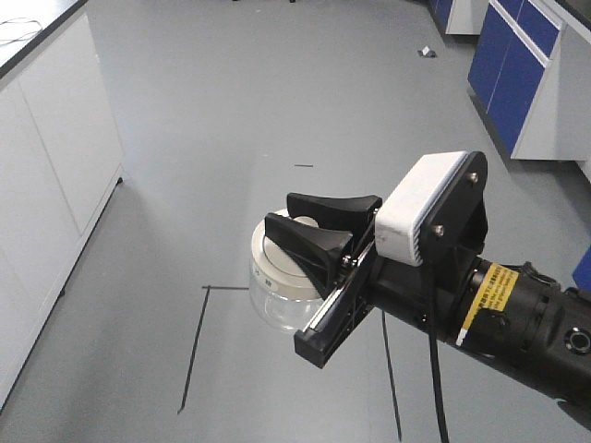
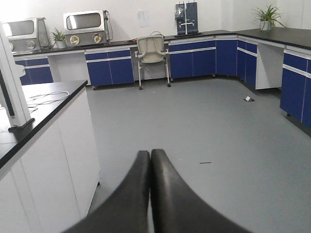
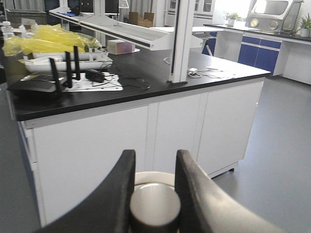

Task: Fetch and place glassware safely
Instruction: 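Hold the jar in the right gripper while the base turns away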

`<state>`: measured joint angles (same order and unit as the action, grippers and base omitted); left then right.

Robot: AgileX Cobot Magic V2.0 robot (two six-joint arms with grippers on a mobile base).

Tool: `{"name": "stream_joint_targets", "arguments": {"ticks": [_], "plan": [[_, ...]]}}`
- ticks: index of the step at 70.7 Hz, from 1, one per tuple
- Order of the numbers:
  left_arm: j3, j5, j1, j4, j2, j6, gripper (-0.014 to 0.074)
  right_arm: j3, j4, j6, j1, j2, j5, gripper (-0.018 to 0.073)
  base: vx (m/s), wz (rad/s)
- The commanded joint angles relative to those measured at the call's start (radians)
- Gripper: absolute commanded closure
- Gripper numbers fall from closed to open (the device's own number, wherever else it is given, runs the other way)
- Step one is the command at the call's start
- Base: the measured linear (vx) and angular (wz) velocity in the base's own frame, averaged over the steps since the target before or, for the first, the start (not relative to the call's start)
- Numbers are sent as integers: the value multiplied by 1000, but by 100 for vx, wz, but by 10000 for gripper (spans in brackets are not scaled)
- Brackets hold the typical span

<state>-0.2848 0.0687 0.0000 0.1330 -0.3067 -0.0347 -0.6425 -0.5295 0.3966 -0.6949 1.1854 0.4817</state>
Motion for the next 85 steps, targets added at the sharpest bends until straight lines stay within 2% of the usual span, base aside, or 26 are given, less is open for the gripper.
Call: {"name": "stream_joint_targets", "arguments": {"ticks": [1,85], "plan": [[-26,-69,-5,-4,-8,-11,603,-32,17,-2,2,-29,88,563,49,-1],[-26,-69,-5,-4,-8,-11,603,-32,16,-2,2,-29,88,563,53,0]]}}
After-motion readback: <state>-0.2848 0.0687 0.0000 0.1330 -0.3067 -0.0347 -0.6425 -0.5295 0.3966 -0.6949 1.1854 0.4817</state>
